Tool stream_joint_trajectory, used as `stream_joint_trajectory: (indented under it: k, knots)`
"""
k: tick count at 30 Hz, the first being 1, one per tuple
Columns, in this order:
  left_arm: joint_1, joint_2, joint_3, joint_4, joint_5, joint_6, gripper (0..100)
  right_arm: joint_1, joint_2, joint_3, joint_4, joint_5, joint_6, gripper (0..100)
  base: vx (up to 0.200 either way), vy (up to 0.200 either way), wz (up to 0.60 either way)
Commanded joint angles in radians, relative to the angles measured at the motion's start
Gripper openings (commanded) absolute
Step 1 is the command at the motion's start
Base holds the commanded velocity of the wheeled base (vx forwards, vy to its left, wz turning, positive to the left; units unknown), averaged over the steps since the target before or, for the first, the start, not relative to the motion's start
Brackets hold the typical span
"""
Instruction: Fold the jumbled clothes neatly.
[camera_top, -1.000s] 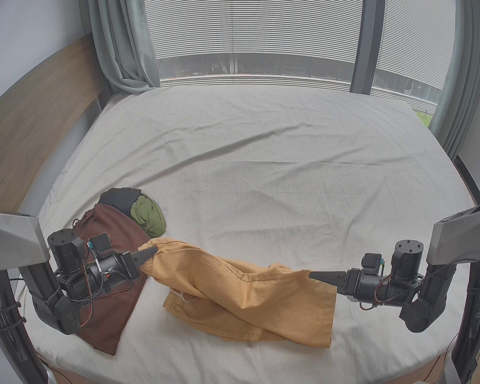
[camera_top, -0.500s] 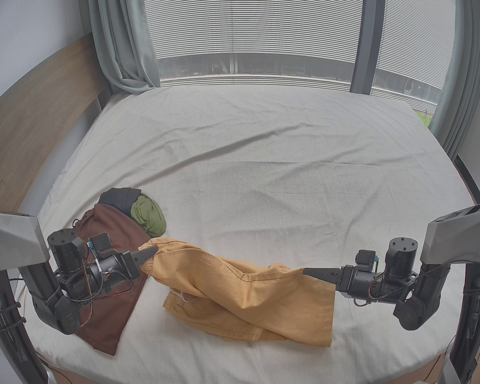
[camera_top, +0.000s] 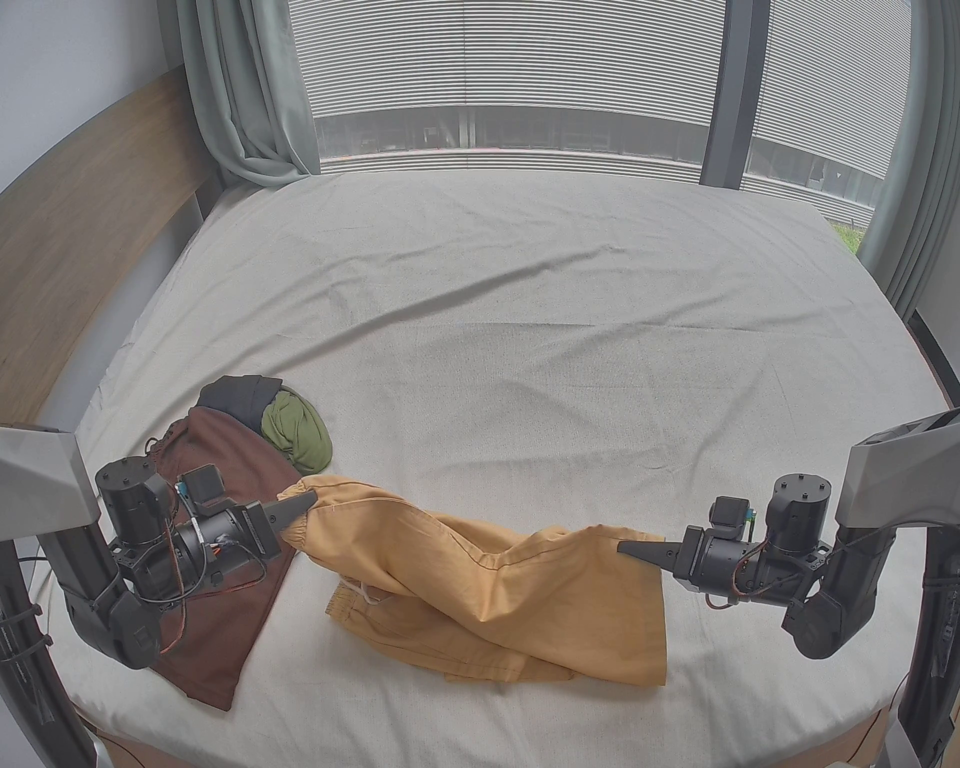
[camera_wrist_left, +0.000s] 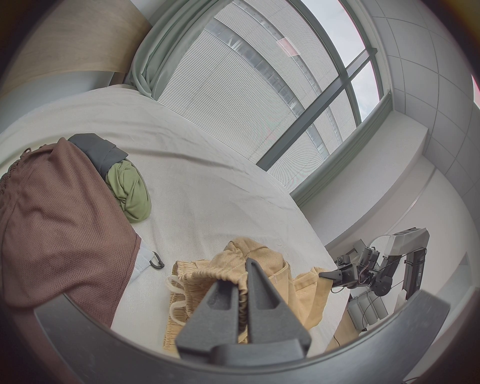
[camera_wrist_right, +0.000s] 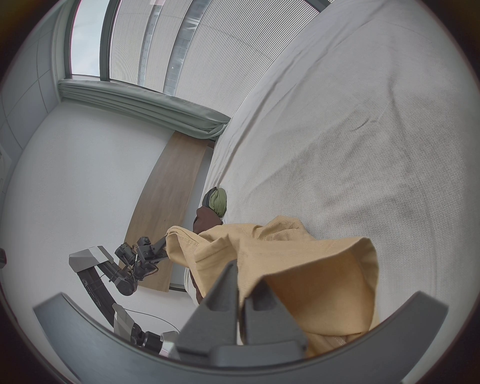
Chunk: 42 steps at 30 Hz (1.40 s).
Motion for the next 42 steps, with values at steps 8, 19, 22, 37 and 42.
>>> stream_joint_trajectory:
  k: [8, 19, 22, 37, 42]
  knots:
    - [-0.003, -0.044, -0.030, -0.001, -0.004, -0.002, 0, 0.003, -0.156, 0.060, 0.002, 0.001, -0.004, 0, 0.000, 0.000, 0.00]
    - [-0.017, -0.106, -0.056, -0.001, -0.010, -0.004, 0, 0.006, -0.324, 0.094, 0.003, 0.001, -0.004, 0, 0.000, 0.000, 0.00]
    - [-0.017, -0.116, -0.062, -0.001, -0.010, -0.004, 0, 0.003, -0.339, 0.094, 0.003, 0.001, -0.004, 0, 0.000, 0.000, 0.00]
    - [-0.017, -0.149, -0.070, -0.001, -0.010, -0.006, 0, 0.003, -0.414, 0.096, 0.005, 0.001, -0.004, 0, 0.000, 0.000, 0.00]
    - [-0.017, -0.171, -0.071, -0.001, -0.010, -0.007, 0, 0.006, -0.433, 0.100, 0.003, 0.001, -0.008, 0, 0.000, 0.000, 0.00]
